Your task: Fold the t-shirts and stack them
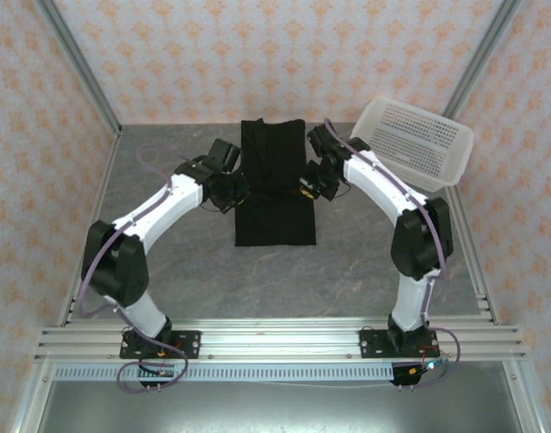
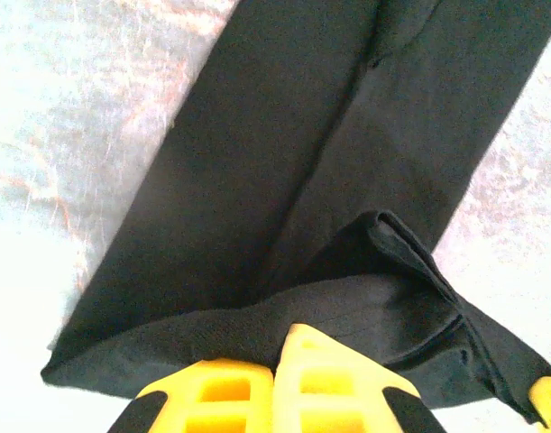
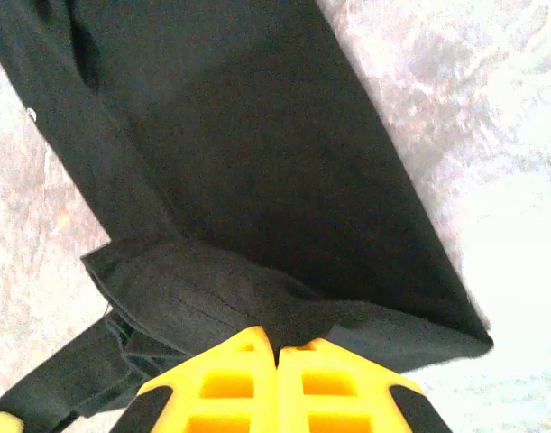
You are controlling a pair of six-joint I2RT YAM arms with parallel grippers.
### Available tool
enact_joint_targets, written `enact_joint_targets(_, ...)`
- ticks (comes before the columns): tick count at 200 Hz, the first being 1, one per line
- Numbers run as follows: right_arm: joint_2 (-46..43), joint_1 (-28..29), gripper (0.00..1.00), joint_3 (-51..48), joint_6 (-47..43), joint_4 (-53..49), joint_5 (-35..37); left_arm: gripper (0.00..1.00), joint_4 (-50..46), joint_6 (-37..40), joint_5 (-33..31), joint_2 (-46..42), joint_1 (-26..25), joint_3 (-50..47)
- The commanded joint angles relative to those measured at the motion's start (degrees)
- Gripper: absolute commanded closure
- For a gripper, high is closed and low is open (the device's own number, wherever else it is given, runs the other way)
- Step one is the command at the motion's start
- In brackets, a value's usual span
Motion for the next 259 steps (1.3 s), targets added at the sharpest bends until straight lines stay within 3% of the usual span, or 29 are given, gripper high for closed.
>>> enact_joint_targets(1,4.2,-1.6,1.0,5.0,-2.4,-2.3,1.1,1.0,0.4,3.4,0.9,3.7,1.8,4.5)
enact_joint_targets(62,14.5,-4.1,1.0,16.3,-3.3,-4.2,0.6,1.0,-3.0,6.2,1.4,16.7,4.0,16.6)
enact_joint_targets(154,28.0,-5.6,1.0,30.7,-3.8,-7.5,1.3,1.0,-7.3,7.3,0.0,28.5,6.1,28.2)
enact_joint_targets(163,29.0,-6.0,0.99,32.0,-3.9,-7.9,1.6,0.97,-7.7,7.4,-0.1,29.4,6.3,29.0)
enact_joint_targets(176,30.2,-6.4,0.87,33.7,-4.4,-7.2,1.3,0.89,-7.7,7.3,-0.4,30.2,6.6,30.0)
enact_joint_targets(194,31.5,-7.0,0.75,36.8,-5.8,-6.3,0.3,0.61,-7.6,7.5,-1.7,29.7,6.8,30.9)
enact_joint_targets(208,32.6,-7.4,0.65,40.4,-6.8,-7.9,0.3,0.48,-6.8,7.9,-2.5,28.4,6.8,31.1)
enact_joint_targets(223,32.5,-8.1,0.58,42.3,-7.4,-9.6,0.3,0.44,-6.0,8.3,-3.6,25.9,6.8,30.3)
enact_joint_targets(259,24.9,-8.3,0.55,34.7,-9.7,-8.7,2.1,0.47,-1.5,5.5,-2.5,16.1,6.7,18.3)
